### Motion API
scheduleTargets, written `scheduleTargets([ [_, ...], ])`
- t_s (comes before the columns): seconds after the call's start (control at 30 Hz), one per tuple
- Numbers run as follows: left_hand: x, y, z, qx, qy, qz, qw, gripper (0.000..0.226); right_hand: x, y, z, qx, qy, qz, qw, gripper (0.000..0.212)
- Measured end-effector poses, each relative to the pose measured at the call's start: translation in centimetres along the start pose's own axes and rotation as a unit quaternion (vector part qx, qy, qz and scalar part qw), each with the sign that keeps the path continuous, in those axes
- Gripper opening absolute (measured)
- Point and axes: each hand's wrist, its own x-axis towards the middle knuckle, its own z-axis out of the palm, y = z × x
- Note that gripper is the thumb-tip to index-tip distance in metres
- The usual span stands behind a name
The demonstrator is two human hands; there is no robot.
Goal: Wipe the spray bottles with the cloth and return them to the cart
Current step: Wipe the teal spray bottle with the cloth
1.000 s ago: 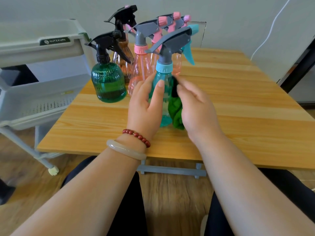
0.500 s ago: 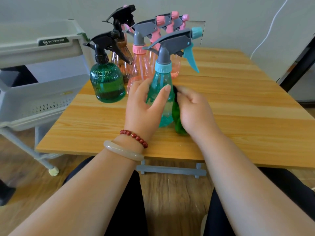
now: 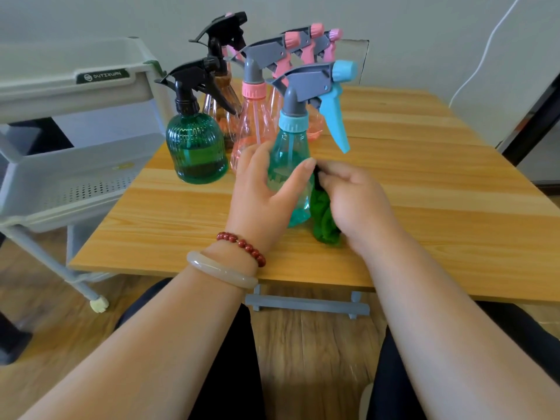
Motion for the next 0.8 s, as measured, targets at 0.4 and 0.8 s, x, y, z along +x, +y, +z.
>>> scheduleTargets([
  [0.4, -0.3, 0.0, -0.1, -0.051, 0.021, -0.022, 0.998, 0.032, 0.0, -0.1, -0.1, 0.022, -0.010, -0.030, 0.999, 0.034],
  [0.8, -0.1, 0.3, -0.5, -0.018, 0.038, -0.003, 0.999, 0.025, 0.3, -0.5, 0.3, 0.058, 0.024, -0.079, 0.995, 0.031],
])
